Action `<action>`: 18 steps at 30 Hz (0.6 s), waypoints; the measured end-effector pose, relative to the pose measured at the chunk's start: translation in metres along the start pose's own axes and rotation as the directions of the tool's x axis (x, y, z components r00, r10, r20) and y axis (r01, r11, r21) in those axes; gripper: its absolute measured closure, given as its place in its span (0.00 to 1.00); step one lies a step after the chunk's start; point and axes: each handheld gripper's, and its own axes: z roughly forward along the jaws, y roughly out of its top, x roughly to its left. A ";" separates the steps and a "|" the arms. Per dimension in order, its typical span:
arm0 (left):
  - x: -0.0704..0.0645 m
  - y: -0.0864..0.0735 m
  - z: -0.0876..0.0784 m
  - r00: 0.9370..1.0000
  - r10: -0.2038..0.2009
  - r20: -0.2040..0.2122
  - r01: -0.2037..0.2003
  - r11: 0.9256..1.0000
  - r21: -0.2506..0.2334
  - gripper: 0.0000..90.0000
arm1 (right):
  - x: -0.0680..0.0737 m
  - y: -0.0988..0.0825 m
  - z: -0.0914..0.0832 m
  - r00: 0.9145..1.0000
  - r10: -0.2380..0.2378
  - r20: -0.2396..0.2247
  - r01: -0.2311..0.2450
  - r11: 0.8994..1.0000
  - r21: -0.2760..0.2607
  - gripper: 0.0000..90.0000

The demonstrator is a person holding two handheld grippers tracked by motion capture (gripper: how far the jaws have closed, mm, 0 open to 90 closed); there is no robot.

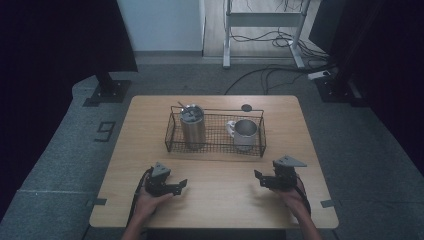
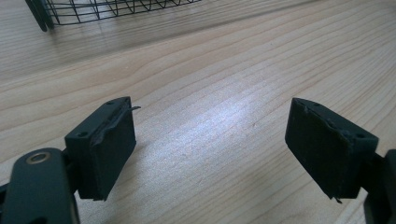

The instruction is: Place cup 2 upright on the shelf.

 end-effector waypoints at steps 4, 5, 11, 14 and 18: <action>-0.001 0.000 0.001 1.000 0.005 -0.003 -0.005 1.000 0.005 0.18 | 0.000 -0.008 0.001 1.000 0.001 0.001 -0.001 1.000 0.008 0.14; -0.001 0.000 0.001 1.000 0.005 -0.003 -0.005 1.000 0.006 0.18 | 0.000 -0.009 0.002 1.000 0.001 0.001 -0.001 1.000 0.010 0.14; -0.001 0.000 0.001 1.000 0.006 -0.004 -0.006 1.000 0.006 0.18 | 0.000 -0.012 0.004 1.000 0.003 0.002 -0.003 1.000 0.011 0.14; -0.001 0.000 0.001 1.000 0.007 -0.004 -0.007 1.000 0.006 0.18 | -0.001 -0.012 0.004 1.000 0.004 0.005 -0.004 1.000 0.011 0.15; -0.001 0.000 0.001 1.000 0.010 -0.002 -0.010 1.000 0.006 0.18 | 0.000 -0.013 0.005 1.000 0.002 0.007 -0.002 1.000 0.012 0.15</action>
